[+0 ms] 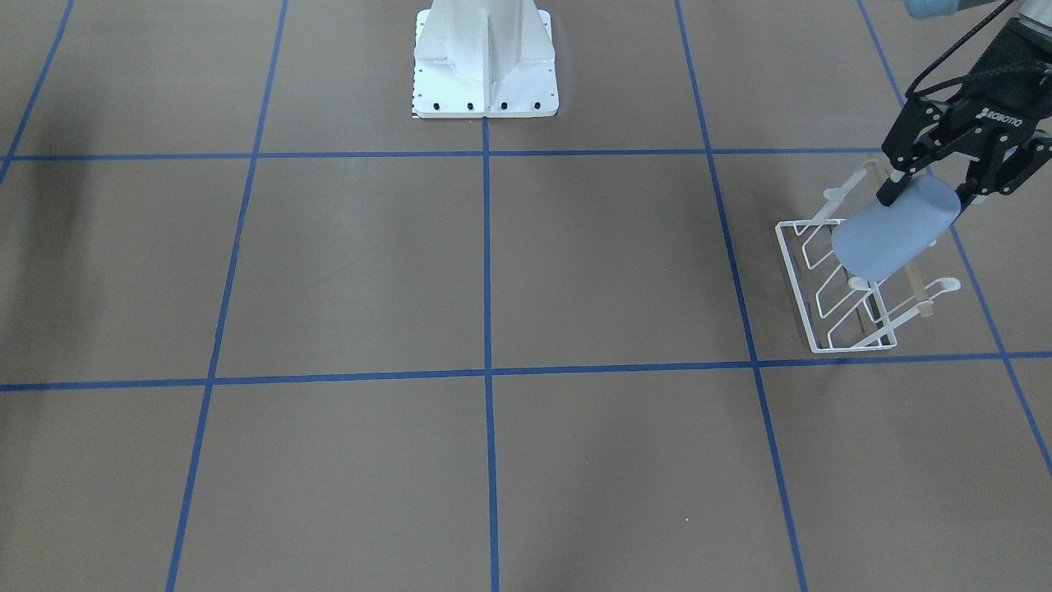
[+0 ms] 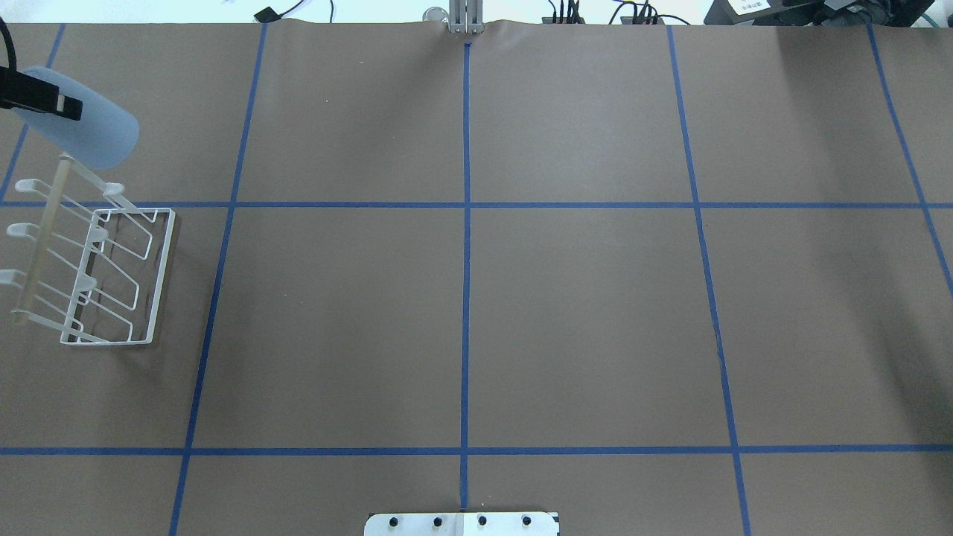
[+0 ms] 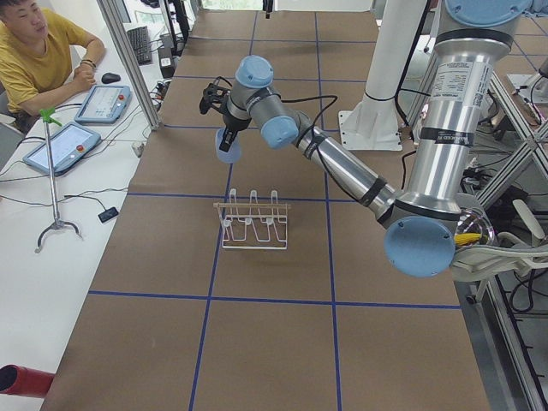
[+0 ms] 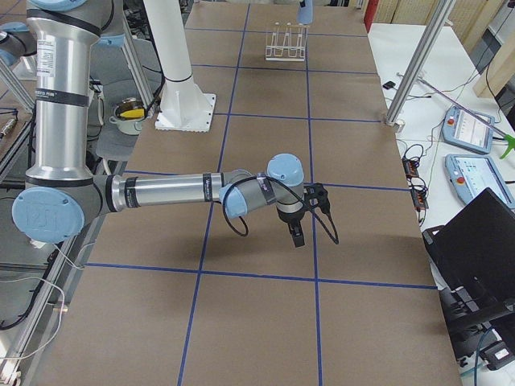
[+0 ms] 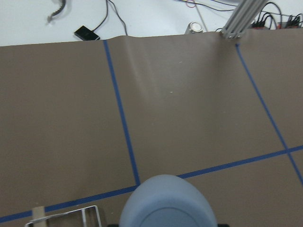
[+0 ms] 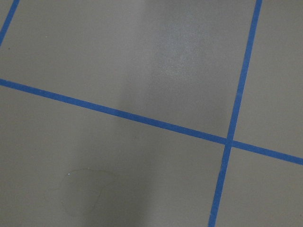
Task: Hang cup on cup holder
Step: 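Move the held cup with the left gripper above the wire rack's pegs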
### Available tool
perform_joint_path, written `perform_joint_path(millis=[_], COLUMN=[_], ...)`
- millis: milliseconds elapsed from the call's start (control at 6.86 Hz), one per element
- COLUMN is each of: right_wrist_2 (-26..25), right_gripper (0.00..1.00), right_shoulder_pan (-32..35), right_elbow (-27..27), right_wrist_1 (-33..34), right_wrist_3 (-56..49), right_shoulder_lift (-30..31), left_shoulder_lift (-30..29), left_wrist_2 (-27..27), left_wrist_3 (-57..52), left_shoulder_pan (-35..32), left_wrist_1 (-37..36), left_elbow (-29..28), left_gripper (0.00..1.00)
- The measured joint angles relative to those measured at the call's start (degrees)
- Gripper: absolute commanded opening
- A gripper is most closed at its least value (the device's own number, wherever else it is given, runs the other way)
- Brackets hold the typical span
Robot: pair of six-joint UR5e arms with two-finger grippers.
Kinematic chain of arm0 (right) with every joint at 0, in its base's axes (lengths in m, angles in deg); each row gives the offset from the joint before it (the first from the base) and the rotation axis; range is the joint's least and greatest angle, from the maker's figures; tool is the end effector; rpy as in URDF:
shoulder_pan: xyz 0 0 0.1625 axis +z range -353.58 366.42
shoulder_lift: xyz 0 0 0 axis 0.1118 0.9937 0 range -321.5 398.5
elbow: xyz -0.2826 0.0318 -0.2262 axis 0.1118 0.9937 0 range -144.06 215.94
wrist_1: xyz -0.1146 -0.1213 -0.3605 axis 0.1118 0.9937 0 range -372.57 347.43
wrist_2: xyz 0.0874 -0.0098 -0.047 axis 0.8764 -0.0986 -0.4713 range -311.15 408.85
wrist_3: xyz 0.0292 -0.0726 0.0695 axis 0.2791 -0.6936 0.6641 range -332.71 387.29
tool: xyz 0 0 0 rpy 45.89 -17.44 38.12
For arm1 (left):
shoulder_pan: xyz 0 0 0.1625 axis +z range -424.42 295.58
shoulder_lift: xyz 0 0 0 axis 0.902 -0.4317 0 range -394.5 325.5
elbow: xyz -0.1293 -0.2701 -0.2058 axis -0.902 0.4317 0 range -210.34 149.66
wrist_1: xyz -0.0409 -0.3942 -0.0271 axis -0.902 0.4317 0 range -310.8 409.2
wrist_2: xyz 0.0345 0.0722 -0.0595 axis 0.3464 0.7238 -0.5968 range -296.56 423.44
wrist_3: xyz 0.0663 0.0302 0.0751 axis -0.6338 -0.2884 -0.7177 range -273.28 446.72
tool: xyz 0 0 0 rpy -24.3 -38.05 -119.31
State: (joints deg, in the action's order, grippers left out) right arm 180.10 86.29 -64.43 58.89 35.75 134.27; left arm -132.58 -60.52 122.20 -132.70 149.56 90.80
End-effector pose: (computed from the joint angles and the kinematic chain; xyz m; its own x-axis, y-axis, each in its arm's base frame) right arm -0.0174 -0.4632 0.5271 0.7107 -0.2500 0.6575 0.0577 0.9523 0.2997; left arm 0.1052 -0.4659 0.2659 0.6386 0.2220 -0.7368 0.1605 0.8980 0.4096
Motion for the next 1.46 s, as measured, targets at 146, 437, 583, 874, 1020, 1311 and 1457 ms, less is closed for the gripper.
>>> perform_joint_path(millis=[146, 437, 583, 874, 1020, 1311, 1457], right_wrist_2=[0.0, -0.1, -0.2, -0.4, -0.4, -0.3, -0.3], right_gripper=[1.0, 1.0, 1.0, 1.0, 1.0, 1.0, 1.0], right_shoulder_pan=[0.0, 0.0, 0.0, -0.1, -0.1, -0.1, -0.1], right_elbow=[0.0, 0.0, 0.1, 0.1, 0.1, 0.0, 0.0], right_wrist_1=[0.0, -0.1, -0.1, -0.2, -0.3, -0.3, -0.3], right_wrist_3=[0.0, 0.0, 0.0, 0.0, 0.0, 0.0, 0.0], right_shoulder_lift=[0.0, 0.1, 0.2, 0.3, 0.3, 0.3, 0.3], left_shoulder_lift=[0.8, 1.8, 1.9, 1.9, 1.8, 1.6, 1.5], left_wrist_2=[3.8, 6.8, 7.2, 7.3, 7.3, 7.3, 7.3], left_wrist_3=[-1.6, -2.4, -2.4, -2.4, -2.4, -2.4, -2.3], left_shoulder_pan=[1.6, 3.5, 4.3, 5.8, 6.1, 6.3, 6.6], left_wrist_1=[-3.9, -5.8, -5.8, -4.2, -2.3, -0.1, 0.2], left_elbow=[1.6, 1.6, 0.9, -1.2, -2.7, -5.1, -5.9], left_gripper=[0.0, 0.0, 0.0, 0.0, 0.0, 0.0, 0.0])
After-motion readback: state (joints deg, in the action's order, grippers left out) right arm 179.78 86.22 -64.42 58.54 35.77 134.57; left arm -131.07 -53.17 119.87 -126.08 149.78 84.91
